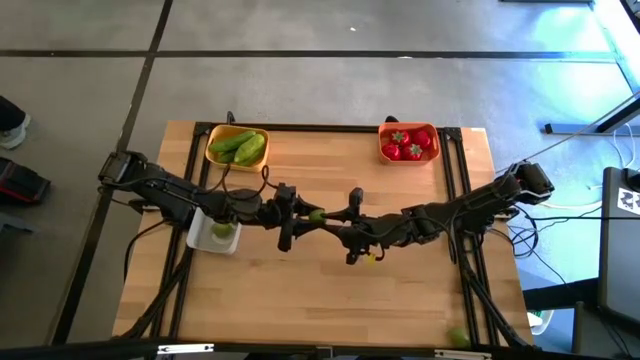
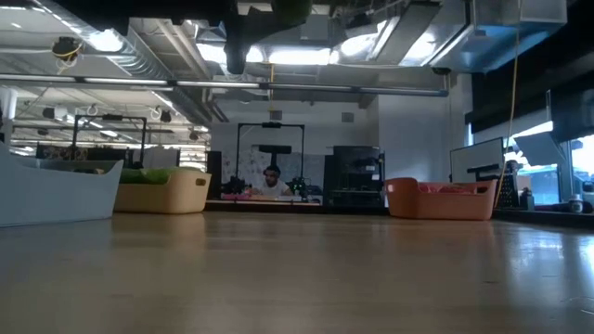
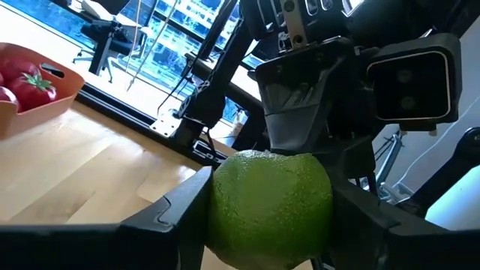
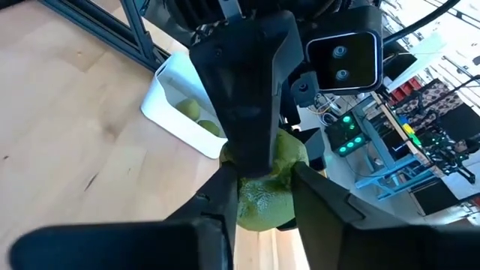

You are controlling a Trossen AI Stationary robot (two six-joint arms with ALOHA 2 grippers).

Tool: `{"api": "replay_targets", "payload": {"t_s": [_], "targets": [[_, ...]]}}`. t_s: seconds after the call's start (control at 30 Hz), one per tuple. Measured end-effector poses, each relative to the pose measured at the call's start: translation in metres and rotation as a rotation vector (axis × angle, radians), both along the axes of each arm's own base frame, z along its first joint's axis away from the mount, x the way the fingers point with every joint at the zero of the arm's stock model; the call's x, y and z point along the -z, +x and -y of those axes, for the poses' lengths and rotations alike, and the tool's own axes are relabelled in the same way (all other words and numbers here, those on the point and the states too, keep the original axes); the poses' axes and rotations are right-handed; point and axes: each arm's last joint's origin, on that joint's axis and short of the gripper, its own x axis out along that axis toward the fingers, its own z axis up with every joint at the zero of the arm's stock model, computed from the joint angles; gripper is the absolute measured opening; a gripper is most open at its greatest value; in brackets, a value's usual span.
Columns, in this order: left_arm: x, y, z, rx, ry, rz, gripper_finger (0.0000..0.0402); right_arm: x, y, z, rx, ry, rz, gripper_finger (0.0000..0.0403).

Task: Sort produce into baskets
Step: Put the top green lime into the white bin

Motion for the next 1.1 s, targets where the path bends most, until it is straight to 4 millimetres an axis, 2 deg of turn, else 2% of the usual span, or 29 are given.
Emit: {"api": "replay_targets", "payload": {"t_s": [0.17, 0.37, 0.5, 0.77, 0.9, 1.1], "targets": [[-0.001, 0.000, 0.000, -0.001, 0.004, -0.001, 0.0210, 0.000, -0.001, -0.002, 0.001, 0.037, 0.011, 0.0143], [-0.004, -0.004, -0.003, -0.054, 0.039, -0.022, 0.0213, -0.004, -0.019, -0.024, 0.006, 0.024, -0.014, 0.0182], [-0.002, -0.011, -0.002, -0.063, 0.057, -0.106, 0.0214, -0.006, -0.041, -0.036, 0.050, 0.027, -0.070, 0.0184], [-0.013, -0.037, 0.005, -0.105, 0.102, -0.293, 0.0215, 0.002, -0.083, -0.034, 0.161, 0.337, -0.274, 0.0179], [-0.017, -0.056, 0.008, -0.124, 0.085, -0.440, 0.0215, 0.013, -0.094, -0.029, 0.239, 0.472, -0.426, 0.0179], [-0.006, -0.085, 0.006, -0.189, -0.005, -0.686, 0.0215, 0.028, -0.101, -0.027, 0.369, 0.582, -0.571, 0.0179]]}}
